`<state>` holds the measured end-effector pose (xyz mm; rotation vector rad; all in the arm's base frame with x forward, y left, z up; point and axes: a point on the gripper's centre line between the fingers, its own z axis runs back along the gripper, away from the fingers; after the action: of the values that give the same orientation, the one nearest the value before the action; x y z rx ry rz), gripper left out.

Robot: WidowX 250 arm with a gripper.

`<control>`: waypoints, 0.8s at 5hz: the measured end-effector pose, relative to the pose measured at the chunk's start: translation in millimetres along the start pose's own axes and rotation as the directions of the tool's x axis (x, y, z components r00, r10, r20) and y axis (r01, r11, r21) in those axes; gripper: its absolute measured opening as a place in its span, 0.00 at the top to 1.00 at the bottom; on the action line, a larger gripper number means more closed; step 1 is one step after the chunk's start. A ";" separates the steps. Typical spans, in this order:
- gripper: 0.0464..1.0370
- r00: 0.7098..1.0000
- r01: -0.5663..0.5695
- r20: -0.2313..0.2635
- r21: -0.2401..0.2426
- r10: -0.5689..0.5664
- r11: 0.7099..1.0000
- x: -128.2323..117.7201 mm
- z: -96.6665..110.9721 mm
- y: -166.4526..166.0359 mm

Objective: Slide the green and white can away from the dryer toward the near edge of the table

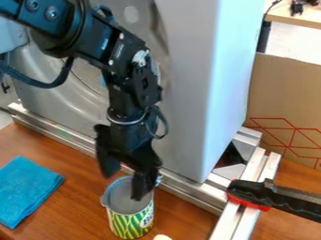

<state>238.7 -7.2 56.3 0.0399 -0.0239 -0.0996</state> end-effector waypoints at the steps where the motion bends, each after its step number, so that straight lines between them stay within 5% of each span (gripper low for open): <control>1: 0.04 0.996 -0.034 0.076 -0.036 0.037 0.999 12.5 0.9 -4.8; 2: 0.04 0.992 -0.052 0.117 -0.047 0.057 0.998 21.1 -4.2 -6.2; 4: 0.04 0.990 -0.038 0.134 0.038 0.033 0.999 20.1 -19.9 5.6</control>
<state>259.7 -2.9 37.1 0.0735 -0.1602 -0.0662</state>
